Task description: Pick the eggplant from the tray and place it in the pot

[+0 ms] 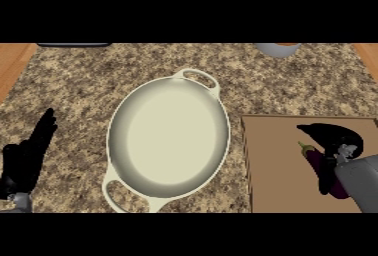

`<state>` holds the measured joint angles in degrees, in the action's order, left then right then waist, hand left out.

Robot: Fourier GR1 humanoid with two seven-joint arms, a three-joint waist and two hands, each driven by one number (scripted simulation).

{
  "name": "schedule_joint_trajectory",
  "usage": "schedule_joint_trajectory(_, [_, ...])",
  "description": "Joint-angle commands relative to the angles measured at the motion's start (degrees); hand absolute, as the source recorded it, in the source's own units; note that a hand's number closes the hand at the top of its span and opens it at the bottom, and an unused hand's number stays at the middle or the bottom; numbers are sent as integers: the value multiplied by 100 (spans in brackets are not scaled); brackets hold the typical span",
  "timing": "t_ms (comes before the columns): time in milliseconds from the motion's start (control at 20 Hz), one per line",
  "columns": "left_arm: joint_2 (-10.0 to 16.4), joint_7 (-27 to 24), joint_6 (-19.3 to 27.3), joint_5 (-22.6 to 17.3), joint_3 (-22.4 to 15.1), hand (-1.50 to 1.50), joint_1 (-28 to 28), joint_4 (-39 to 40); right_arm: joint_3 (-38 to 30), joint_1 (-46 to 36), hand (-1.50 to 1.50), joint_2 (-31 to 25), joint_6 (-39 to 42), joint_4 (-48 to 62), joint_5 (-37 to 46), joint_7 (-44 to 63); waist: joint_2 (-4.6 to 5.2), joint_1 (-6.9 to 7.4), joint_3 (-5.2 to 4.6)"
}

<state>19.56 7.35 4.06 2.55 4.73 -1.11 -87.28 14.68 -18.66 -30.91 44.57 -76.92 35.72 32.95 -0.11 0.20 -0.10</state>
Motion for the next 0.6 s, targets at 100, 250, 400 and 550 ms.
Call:
schedule_joint_trajectory(100, [-89,-58,-44,169,45,0,-116,-47,235,240,150,-179,-162,379,525,-957,14,7,12])
schedule_joint_trajectory(250, [-172,147,17,243,14,0,49,-108,288,268,150,4,-242,255,616,-1051,14,-1,12])
schedule_joint_trajectory(400, [-199,129,-93,205,34,0,-38,-210,166,-148,150,251,-253,569,719,-1038,15,22,11])
schedule_joint_trajectory(550, [-138,-118,-162,208,217,0,141,184,-10,-292,150,22,-75,649,764,-1332,18,11,10])
